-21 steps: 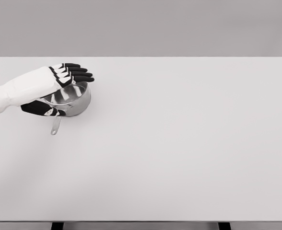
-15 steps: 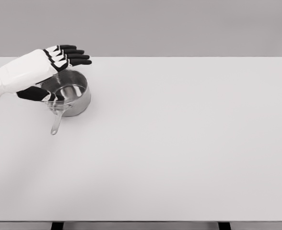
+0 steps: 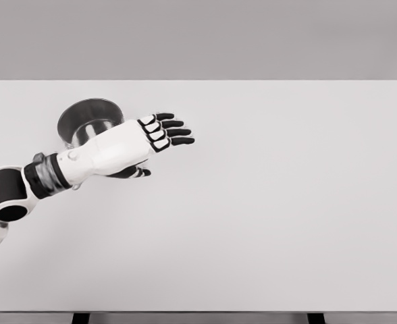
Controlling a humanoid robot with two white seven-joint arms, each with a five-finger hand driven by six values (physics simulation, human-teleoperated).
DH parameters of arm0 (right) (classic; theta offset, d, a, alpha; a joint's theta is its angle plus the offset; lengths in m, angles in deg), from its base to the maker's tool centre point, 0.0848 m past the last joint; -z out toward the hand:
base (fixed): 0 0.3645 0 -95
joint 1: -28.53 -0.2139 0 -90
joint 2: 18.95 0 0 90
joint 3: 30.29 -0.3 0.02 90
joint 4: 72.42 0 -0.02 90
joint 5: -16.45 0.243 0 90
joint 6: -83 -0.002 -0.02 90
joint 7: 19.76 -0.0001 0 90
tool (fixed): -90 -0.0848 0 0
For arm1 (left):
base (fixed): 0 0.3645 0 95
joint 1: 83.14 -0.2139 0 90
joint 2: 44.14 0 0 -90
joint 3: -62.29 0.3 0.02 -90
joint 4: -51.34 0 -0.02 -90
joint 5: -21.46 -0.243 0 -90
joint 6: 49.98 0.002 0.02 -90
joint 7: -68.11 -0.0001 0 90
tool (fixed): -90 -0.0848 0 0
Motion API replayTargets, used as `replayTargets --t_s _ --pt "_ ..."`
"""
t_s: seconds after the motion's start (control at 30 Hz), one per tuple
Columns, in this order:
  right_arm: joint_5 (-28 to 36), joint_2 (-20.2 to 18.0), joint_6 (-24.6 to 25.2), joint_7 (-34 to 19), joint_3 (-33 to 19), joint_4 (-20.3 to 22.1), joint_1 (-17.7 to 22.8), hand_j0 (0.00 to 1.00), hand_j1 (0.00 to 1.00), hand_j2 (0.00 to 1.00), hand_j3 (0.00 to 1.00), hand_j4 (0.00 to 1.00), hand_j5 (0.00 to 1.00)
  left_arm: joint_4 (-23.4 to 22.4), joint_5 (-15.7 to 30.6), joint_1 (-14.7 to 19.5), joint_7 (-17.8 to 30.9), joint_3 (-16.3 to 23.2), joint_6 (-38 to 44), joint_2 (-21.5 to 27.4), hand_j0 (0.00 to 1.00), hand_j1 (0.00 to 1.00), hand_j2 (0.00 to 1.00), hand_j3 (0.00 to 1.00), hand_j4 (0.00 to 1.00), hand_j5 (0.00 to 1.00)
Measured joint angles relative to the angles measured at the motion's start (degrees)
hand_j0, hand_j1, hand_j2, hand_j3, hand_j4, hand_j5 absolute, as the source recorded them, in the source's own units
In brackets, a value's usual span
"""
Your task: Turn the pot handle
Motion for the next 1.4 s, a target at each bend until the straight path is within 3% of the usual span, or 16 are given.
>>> replayTargets --t_s 0.37,1.4 --pt "0.02 0.0 0.0 0.0 0.0 0.0 0.0 1.0 1.0 1.0 1.0 1.0 1.0 -4.06 -3.51 -1.84 -0.2 -0.08 0.0 -1.84 1.0 1.0 1.0 1.0 1.0 1.0" --pt "0.01 0.0 0.0 0.0 0.0 0.0 0.0 1.0 1.0 1.0 1.0 1.0 1.0 -11.45 -3.72 -3.78 -0.3 -5.29 0.0 0.2 1.0 1.0 1.0 1.0 1.0 1.0"
